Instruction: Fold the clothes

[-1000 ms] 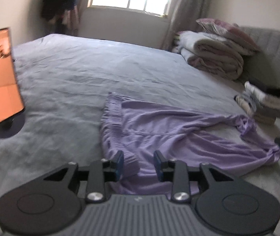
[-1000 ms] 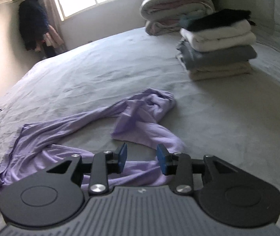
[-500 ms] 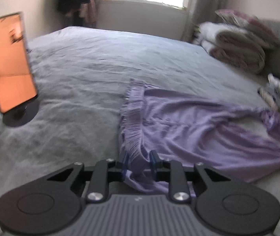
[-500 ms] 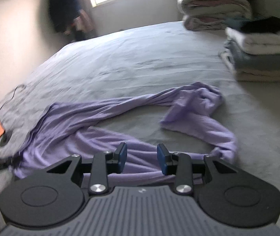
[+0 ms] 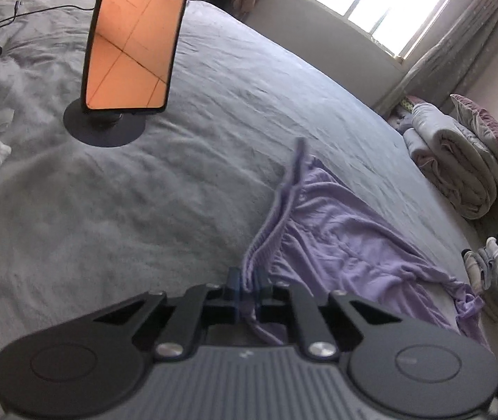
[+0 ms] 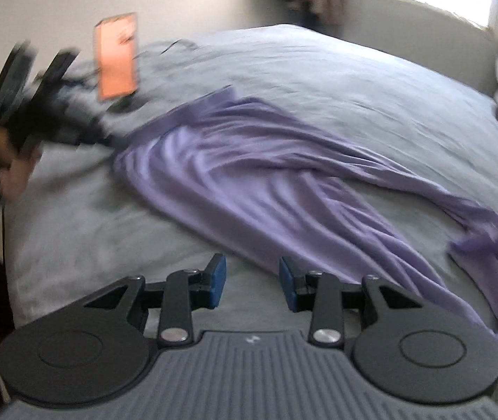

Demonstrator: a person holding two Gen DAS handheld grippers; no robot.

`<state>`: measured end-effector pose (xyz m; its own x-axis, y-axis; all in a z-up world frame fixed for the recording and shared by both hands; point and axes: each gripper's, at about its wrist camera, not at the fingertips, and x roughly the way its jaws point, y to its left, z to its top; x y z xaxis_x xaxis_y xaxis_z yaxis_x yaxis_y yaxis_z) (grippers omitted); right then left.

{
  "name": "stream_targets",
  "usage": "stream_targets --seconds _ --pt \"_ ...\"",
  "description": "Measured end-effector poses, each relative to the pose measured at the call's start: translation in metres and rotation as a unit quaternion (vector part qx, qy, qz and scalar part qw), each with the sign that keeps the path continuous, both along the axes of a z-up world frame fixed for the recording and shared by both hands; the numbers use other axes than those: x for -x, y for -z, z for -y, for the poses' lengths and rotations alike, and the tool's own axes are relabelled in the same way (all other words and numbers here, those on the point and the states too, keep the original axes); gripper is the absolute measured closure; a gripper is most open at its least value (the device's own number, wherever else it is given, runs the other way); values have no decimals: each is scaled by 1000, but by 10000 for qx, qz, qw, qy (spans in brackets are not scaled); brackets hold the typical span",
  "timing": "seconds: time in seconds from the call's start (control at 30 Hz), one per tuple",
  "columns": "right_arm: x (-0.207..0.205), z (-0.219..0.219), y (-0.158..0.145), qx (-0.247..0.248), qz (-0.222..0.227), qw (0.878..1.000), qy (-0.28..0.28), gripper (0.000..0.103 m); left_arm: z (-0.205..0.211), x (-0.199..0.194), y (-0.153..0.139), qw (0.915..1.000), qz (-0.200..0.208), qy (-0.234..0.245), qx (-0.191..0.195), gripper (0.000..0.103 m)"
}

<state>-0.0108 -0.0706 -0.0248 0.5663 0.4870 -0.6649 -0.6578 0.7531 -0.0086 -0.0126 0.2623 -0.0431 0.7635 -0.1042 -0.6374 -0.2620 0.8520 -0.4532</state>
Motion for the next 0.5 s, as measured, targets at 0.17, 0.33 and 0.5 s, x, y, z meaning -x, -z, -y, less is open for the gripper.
stream_targets --seconds 0.17,0.33,0.5 --pt "3 -20 9 251 149 9990 -331 65 -5 1 2 9998 -23 -66 175 95" --pt "-5 -31 19 444 213 9981 -371 65 -9 1 3 9996 -46 -88 278 95" --pt "-6 -38 25 555 423 9968 -399 72 -9 -2 3 9995 -105 -82 273 95"
